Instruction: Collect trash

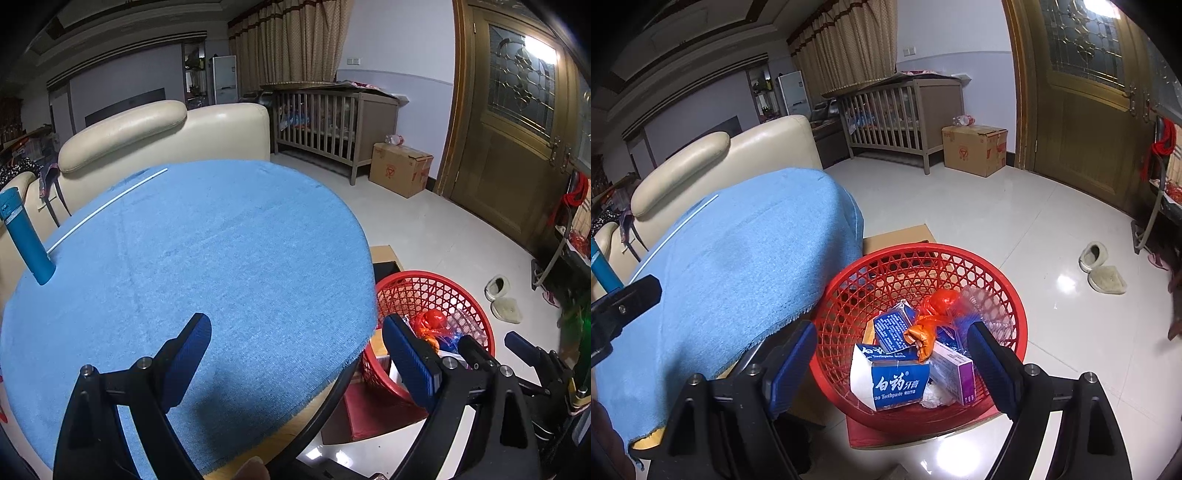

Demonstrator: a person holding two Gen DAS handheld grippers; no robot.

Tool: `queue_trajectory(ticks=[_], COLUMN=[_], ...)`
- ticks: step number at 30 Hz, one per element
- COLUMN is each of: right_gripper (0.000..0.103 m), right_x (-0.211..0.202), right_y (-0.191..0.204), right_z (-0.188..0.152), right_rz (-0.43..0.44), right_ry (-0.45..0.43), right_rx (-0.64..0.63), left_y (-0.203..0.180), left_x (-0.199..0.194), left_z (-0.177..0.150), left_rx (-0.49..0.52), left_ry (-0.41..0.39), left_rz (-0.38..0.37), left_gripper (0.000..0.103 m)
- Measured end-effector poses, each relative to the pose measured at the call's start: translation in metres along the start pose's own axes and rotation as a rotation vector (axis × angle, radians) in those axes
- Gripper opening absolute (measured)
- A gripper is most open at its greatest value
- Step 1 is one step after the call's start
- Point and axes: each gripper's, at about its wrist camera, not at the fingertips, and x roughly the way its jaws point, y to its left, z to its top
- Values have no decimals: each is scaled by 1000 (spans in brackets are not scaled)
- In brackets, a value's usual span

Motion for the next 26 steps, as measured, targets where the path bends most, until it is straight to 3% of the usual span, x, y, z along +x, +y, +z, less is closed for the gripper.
queue_trajectory(ticks=[26], right_gripper=[86], right_x=[2], right_y=[-6], right_z=[-2], right_rz=[-15], right_ry=[5], right_rx=[9], left_y=[-14], left_x=[-1], left_z=[-7], left_rx=[55], left_ry=[-2], left_rz=[-29], left_gripper=[94])
